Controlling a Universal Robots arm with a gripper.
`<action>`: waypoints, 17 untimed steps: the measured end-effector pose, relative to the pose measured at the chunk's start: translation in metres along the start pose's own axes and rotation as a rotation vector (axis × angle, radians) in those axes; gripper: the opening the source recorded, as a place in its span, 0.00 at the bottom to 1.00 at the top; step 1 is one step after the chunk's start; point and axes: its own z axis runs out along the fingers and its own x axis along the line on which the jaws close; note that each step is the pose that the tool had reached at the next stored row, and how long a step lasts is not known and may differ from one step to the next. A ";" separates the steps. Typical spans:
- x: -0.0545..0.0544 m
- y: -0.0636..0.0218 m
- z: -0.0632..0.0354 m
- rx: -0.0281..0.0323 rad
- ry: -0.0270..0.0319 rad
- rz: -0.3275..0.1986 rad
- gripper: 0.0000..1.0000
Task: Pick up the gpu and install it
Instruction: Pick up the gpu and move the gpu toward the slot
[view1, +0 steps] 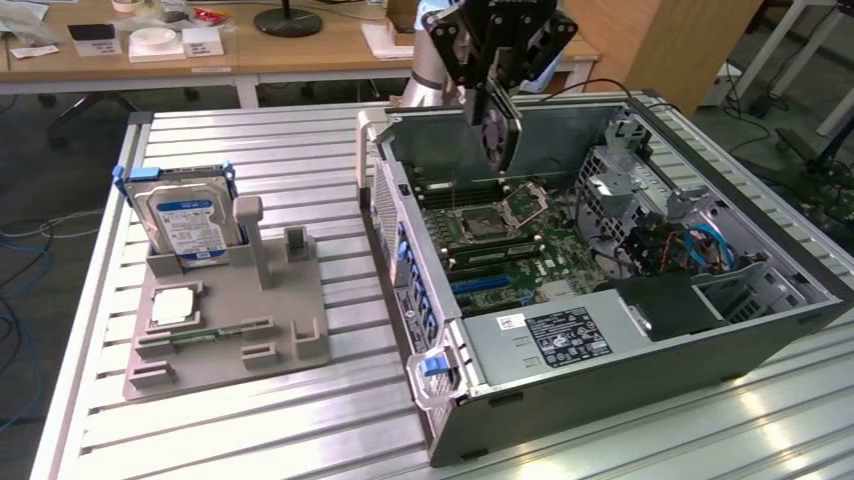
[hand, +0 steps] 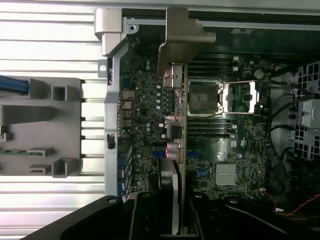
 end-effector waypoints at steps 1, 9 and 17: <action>-0.003 0.0000 0.0001 0.0000 0.0000 0.000 0.28; -0.029 0.0001 0.0009 0.0000 0.0000 0.000 0.28; -0.052 0.0002 0.0021 0.0000 0.0000 0.000 0.28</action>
